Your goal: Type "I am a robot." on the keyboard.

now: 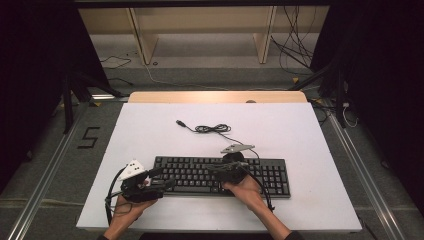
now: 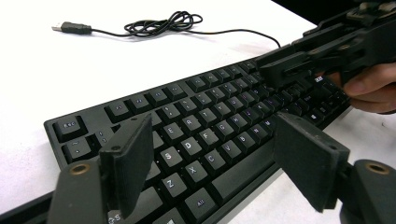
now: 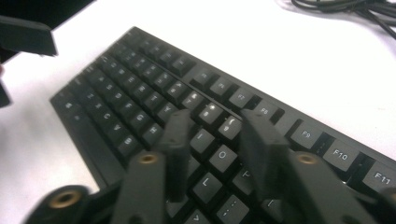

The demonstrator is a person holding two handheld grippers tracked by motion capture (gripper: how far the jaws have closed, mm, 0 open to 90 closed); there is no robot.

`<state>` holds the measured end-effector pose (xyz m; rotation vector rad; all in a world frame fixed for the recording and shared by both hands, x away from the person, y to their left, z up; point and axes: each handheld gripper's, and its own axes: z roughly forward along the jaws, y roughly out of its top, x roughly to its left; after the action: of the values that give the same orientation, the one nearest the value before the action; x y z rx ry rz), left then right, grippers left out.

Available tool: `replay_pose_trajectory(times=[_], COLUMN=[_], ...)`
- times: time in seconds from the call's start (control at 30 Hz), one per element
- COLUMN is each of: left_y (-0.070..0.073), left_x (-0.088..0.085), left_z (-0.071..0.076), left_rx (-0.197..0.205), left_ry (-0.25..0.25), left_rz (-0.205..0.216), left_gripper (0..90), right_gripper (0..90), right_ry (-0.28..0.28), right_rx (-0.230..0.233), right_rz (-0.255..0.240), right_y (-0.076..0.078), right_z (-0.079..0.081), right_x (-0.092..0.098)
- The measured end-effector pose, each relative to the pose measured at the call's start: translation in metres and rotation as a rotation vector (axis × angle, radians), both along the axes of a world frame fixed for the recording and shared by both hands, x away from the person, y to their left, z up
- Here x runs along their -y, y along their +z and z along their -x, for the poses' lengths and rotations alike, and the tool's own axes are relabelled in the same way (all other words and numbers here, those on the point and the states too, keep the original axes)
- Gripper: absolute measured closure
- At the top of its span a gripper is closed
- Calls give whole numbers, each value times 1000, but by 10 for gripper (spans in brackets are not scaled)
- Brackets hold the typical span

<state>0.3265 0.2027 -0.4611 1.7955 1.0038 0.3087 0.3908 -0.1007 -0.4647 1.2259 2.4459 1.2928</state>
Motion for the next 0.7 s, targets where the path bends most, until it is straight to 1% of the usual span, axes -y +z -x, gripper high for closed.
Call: replay_pose_trajectory(times=[0.1, 0.2, 0.3, 0.43, 0.7], left_y=[0, 0, 0, 0, 0], left_x=[0, 0, -1, 0, 1], left_z=[0, 0, 0, -1, -3], left_rx=[0, 0, 0, -1, -5], left_ry=[-1, 1, 2, 4, 3], left_rz=[-2, -2, -1, 1, 1], left_gripper=[286, 286, 287, 286, 286], right_gripper=[501, 448, 399, 361, 330], right_ry=[5, 5, 8, 18, 37], right_rx=[0, -3, 10, 23, 42], right_rz=[-14, -18, -26, -41, -58], right_y=[3, 5, 8, 12, 16], right_z=[2, 4, 7, 11, 20], right_x=[2, 4, 7, 10, 11])
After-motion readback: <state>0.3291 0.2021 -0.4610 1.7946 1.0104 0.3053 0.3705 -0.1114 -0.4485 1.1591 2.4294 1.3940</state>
